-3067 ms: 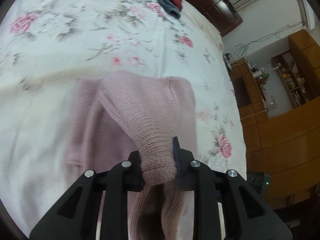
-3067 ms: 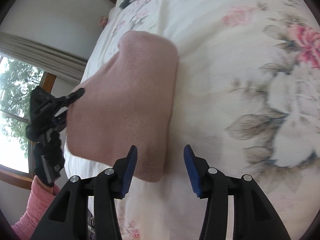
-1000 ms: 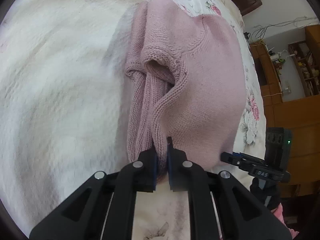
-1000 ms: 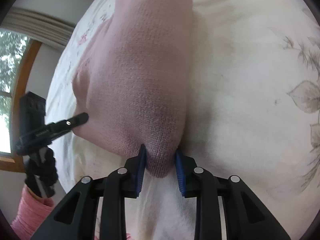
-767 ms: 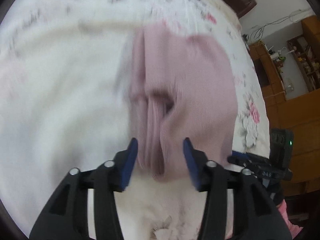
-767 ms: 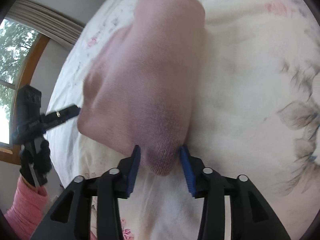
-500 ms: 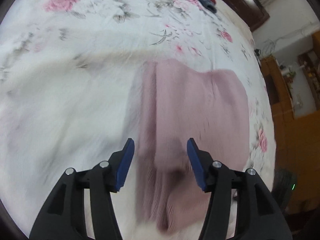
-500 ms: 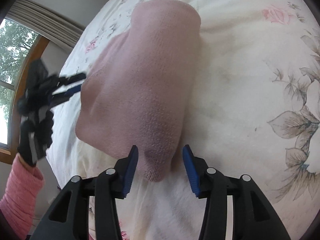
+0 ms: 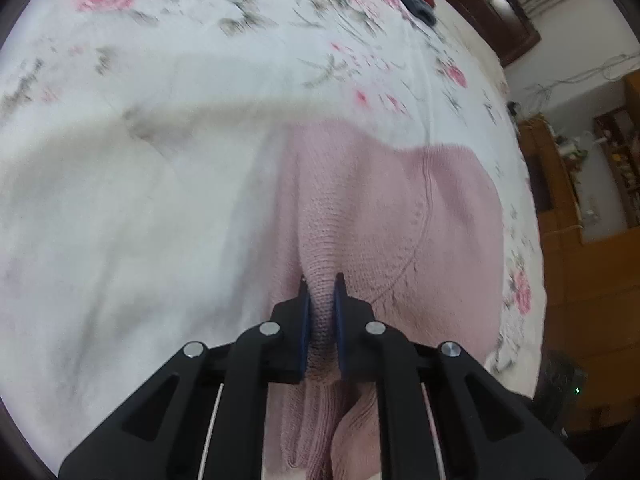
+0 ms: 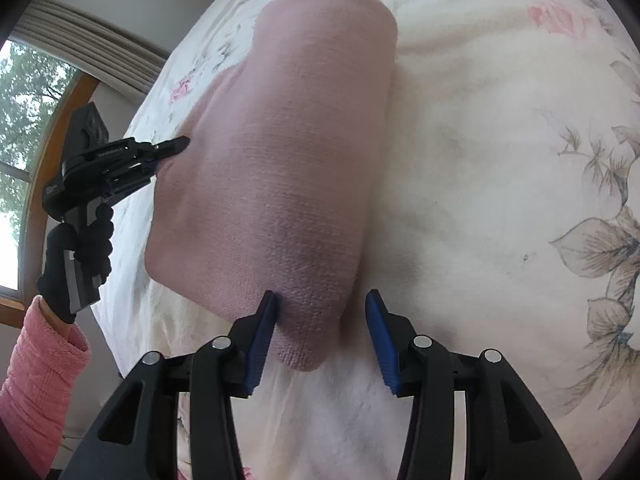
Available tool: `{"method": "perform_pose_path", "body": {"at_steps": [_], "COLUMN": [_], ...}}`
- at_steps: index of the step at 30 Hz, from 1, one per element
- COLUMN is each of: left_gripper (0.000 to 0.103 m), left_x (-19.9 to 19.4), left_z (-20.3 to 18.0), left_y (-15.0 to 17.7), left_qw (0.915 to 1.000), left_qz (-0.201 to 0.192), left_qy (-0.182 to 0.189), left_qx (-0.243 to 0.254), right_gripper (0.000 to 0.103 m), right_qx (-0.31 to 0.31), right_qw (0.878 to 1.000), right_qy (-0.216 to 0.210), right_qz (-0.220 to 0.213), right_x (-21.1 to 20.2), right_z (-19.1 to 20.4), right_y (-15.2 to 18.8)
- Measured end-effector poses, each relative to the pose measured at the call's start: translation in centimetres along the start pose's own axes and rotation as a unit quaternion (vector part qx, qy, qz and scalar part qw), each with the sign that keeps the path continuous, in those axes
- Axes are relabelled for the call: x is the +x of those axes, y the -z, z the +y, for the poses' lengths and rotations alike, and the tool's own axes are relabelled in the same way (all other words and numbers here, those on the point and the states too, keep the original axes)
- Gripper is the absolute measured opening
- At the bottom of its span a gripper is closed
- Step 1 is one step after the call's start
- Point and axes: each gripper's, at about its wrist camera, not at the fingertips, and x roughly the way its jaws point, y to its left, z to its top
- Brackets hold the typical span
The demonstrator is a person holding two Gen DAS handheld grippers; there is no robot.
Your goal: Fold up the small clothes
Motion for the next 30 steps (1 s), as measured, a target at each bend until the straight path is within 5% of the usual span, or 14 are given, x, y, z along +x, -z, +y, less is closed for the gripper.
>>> {"method": "perform_pose_path", "body": {"at_steps": [1,3,5,15,23,26,30], "left_gripper": [0.018,0.048,0.065,0.067,0.074,0.075,0.084], "left_x": [-0.5,-1.1,-1.4,2.8,4.7,5.0,6.5], "left_z": [0.1,0.3,0.5,2.1,0.4,0.0,0.2], "left_y": [0.1,0.2,0.3,-0.1,0.1,0.4,0.3], "left_qw": [0.9998,0.9994,0.9995,0.9971,0.9921,0.9873,0.9871], "left_qz": [-0.005,-0.01,-0.016,0.045,0.06,0.066,0.075], "left_qy": [0.016,0.032,0.026,0.061,0.102,0.135,0.137], "left_qx": [-0.007,-0.01,-0.002,-0.012,0.04,0.053,0.038], "right_gripper": [0.047,0.047,0.053,0.071,0.079,0.091,0.094], "right_qx": [-0.003,-0.009,-0.005,0.036,0.078,0.084,0.1], "right_qw": [1.0,1.0,1.0,0.997,0.987,0.984,0.98], "right_qy": [0.001,0.002,-0.003,-0.063,-0.137,-0.155,-0.174], "right_qz": [0.0,-0.003,-0.015,-0.039,-0.021,-0.016,-0.007], "right_x": [-0.1,-0.6,-1.4,-1.9,1.5,2.9,5.1], "right_z": [0.1,0.2,0.1,-1.6,-3.6,-4.1,-4.4], "right_y": [0.0,-0.4,-0.9,-4.8,-7.9,-8.6,-9.3]}}
